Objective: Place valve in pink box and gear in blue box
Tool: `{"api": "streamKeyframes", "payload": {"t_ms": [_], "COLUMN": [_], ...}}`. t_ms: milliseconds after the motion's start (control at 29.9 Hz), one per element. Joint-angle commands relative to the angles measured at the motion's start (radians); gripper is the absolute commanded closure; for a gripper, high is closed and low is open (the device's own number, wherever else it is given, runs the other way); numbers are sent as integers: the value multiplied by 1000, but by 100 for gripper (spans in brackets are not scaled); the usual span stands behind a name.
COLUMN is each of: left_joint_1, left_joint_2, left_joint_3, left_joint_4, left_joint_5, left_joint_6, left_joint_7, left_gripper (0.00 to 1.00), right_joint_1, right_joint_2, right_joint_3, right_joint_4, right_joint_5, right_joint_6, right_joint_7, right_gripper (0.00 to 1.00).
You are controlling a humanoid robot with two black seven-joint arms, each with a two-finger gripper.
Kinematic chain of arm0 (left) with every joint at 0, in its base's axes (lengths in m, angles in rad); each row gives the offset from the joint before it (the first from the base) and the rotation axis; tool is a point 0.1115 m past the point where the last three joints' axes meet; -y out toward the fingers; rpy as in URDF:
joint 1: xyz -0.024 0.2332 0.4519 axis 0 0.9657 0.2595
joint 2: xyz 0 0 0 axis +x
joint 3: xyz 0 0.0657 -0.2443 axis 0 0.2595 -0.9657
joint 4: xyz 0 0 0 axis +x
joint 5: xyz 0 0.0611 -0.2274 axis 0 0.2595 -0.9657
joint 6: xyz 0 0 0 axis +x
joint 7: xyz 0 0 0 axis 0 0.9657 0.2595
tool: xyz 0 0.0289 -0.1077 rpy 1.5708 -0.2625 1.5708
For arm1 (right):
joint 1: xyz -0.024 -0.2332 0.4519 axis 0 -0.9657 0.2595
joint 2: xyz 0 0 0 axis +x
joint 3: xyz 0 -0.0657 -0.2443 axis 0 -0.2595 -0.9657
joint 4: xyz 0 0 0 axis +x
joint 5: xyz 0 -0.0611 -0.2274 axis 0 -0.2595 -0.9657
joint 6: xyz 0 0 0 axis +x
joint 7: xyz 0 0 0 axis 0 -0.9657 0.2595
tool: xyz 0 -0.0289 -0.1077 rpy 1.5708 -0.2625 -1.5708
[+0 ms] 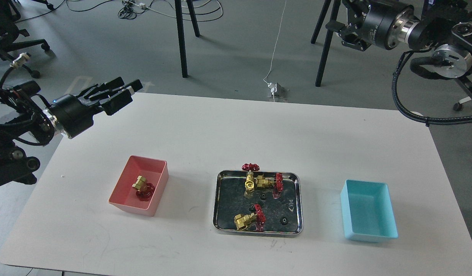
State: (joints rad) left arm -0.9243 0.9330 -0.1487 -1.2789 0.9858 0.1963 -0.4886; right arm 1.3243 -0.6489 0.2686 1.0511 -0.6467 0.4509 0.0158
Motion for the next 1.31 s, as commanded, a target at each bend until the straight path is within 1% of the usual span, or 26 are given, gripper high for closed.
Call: {"api": "streamKeyframes", "payload": {"t_ms": [0, 67, 167, 234, 268, 368, 435, 536, 670, 737, 904, 1005, 1139, 1206, 1273], "left_joint_1": [5, 4, 7, 8, 10, 30, 38, 39, 38, 38, 38, 39, 50, 54, 54], "left_joint_2": [-26, -69, -117, -166, -189, -255, -287, -312, -342, -355, -385, -390, -390, -390, -387], "left_joint_3": [-179, -227, -291, -301, -301, -302, -305, -305, -308, -310, -310, -310, -310, -310, -310], "left_joint_4": [-39, -36, -34, -28, -25, -22, -22, -22, -22, -22, -20, -16, -5, -5, -5], "left_joint_5": [-296, -469, -710, -803, -824, -832, -832, -832, -832, -832, -832, -832, -832, -832, -832], "left_joint_6": [-223, -341, -504, -578, -593, -597, -597, -595, -584, -578, -575, -575, -575, -577, -577], "left_joint_7": [0, 0, 0, 0, 0, 0, 0, 0, 0, 0, 0, 0, 0, 0, 0], "left_gripper": [22, 20, 20, 18, 17, 16, 15, 15, 15, 14, 14, 13, 13, 13, 13], "right_joint_1": [122, 157, 171, 158, 142, 76, 58, 56, 39, 15, -33, -45, -54, -56, -65], "right_joint_2": [-95, -107, -106, -101, -98, -97, -84, -17, 12, 31, 121, 144, 228, 241, 244], "right_joint_3": [-120, -155, -164, -173, -186, -267, -319, -393, -466, -477, -483, -483, -500, -526, -545], "right_joint_4": [163, 228, 328, 401, 436, 527, 543, 543, 540, 538, 504, 462, 428, 422, 421], "right_joint_5": [-122, -197, -393, -531, -597, -770, -844, -910, -929, -944, -979, -982, -982, -982, -982], "right_joint_6": [38, 38, 38, 38, 38, 38, 38, 38, 38, 38, 38, 38, 38, 38, 38], "right_joint_7": [-2, -2, 0, -2, 0, 0, 0, 0, 0, 0, 0, -2, -2, -2, -3], "right_gripper": [1, 1, 1, 1, 2, 3, 4, 6, 9, 12, 17, 21, 23, 23, 26]}}
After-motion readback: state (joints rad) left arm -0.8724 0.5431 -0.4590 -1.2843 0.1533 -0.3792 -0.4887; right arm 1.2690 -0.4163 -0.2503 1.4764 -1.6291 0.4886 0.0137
